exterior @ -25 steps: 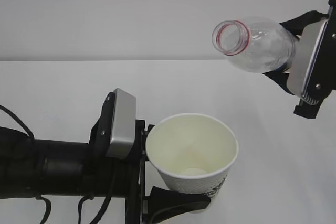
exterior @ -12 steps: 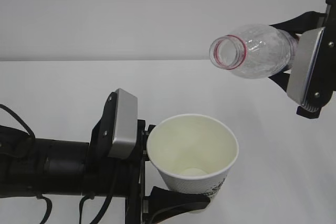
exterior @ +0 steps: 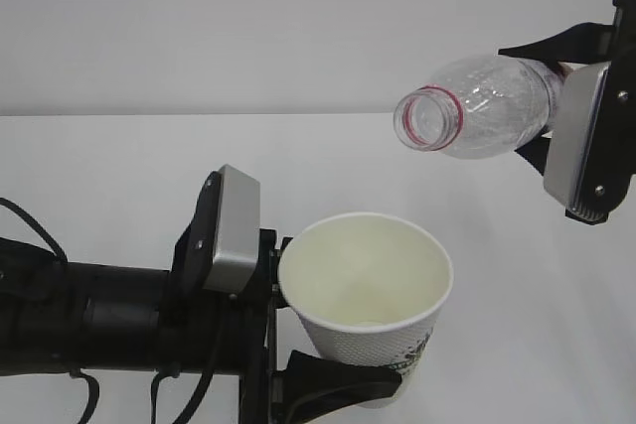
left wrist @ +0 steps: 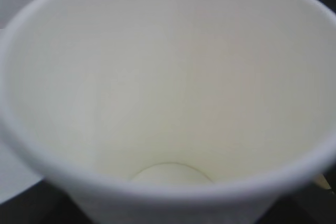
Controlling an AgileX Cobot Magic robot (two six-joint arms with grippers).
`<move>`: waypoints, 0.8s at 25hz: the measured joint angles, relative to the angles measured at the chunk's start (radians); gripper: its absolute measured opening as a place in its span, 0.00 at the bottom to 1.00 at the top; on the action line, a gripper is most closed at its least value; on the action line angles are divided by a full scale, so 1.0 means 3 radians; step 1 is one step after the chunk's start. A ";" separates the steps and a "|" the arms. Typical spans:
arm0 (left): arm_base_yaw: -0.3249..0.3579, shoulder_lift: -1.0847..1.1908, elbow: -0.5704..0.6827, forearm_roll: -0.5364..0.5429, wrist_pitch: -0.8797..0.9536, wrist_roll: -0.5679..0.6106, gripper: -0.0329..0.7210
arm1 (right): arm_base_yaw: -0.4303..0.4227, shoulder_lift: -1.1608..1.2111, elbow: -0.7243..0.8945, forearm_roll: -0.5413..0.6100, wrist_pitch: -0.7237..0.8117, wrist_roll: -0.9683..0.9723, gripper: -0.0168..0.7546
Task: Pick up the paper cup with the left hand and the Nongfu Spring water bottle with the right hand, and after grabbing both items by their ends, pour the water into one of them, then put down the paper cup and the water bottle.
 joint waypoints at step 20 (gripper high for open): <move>-0.0115 0.0000 0.0000 -0.0034 -0.0022 -0.0008 0.77 | 0.0000 0.0000 -0.0119 -0.0002 0.0000 -0.0221 0.65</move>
